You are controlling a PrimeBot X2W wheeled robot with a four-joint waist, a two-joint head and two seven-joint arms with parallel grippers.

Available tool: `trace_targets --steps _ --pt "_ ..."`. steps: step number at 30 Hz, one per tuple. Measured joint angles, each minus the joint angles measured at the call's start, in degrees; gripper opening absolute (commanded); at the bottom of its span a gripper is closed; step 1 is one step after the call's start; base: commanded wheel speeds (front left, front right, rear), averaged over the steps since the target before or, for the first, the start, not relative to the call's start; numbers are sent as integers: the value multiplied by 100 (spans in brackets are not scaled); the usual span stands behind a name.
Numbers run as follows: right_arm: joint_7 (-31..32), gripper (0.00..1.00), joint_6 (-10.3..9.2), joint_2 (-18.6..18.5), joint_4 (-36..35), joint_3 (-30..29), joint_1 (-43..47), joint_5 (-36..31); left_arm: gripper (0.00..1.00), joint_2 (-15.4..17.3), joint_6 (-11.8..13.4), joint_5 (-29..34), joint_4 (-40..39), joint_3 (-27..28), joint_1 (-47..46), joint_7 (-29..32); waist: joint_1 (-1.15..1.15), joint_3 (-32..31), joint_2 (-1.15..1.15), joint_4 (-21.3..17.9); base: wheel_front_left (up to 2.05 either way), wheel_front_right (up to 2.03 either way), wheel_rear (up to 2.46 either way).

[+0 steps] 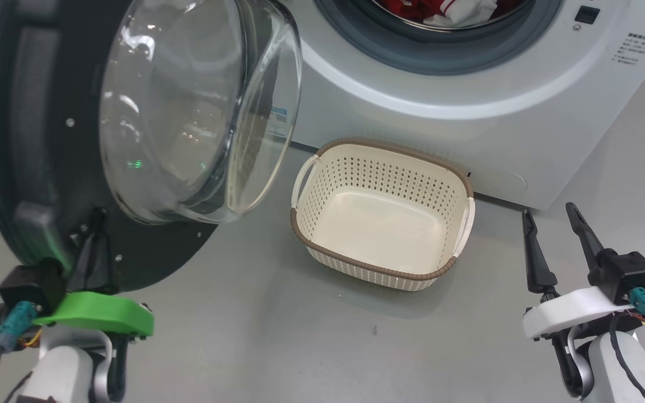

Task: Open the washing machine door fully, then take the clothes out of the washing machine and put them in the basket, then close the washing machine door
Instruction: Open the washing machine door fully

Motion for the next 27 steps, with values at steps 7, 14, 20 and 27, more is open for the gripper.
trace_targets --steps 7,14,20,27 --pt "0 100 23 -55 -16 -5 -93 -54 0 104 23 -46 287 374 -187 -58 0 149 0 -73 0 0 0" --pt "0 100 30 -102 -22 -38 -169 -88 0 232 40 -165 579 745 -340 -108 0 269 0 -176 0 0 0" --pt "0 100 31 -112 -24 -66 -182 -92 0 290 40 -210 800 983 -474 -112 0 352 0 -195 0 0 0" --pt "0 100 54 -114 -23 -71 -225 -93 0 346 56 -281 1013 1250 -556 -159 0 393 0 -201 0 0 0"
